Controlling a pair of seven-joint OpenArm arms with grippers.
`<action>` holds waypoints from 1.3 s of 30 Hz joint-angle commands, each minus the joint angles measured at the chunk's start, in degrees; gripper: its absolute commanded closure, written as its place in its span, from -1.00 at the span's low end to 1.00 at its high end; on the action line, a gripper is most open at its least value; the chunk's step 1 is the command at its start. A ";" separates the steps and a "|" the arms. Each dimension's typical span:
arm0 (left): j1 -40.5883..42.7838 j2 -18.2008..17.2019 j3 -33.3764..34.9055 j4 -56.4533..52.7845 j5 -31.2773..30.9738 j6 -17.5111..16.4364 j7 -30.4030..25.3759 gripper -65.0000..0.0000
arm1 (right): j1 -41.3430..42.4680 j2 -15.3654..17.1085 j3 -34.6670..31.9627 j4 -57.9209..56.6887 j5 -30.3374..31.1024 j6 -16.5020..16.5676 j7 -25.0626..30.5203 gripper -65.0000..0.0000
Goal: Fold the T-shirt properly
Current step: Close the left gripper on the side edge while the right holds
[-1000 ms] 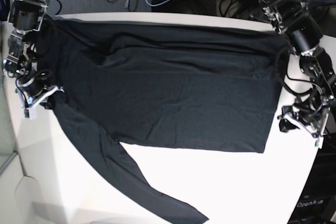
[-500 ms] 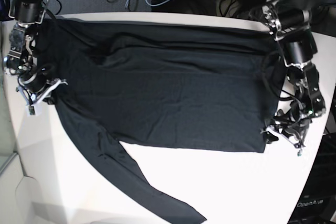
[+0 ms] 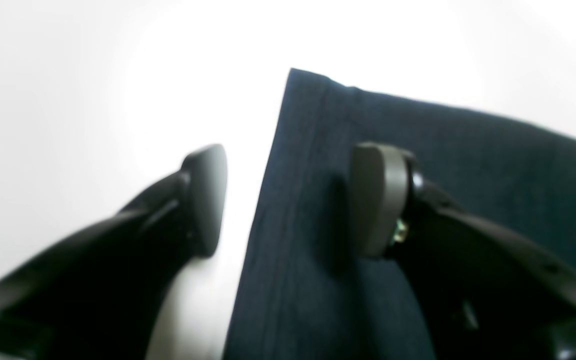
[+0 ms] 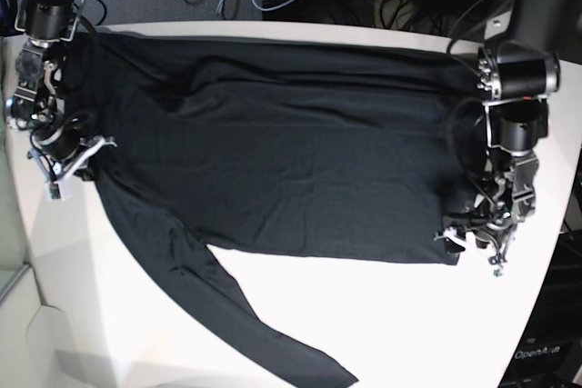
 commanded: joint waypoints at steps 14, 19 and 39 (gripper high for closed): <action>-3.07 -0.28 1.92 -5.02 -0.46 3.76 -7.61 -0.16 | 0.99 1.18 0.17 0.94 0.52 0.33 0.72 1.00; -3.07 0.77 2.01 -5.02 -0.37 3.67 -7.61 -0.16 | 0.99 1.09 0.17 0.94 0.52 0.33 0.72 1.00; -1.57 2.88 6.05 -5.11 -0.54 3.93 -7.61 0.45 | 0.99 1.09 0.17 0.94 0.52 0.33 0.72 1.00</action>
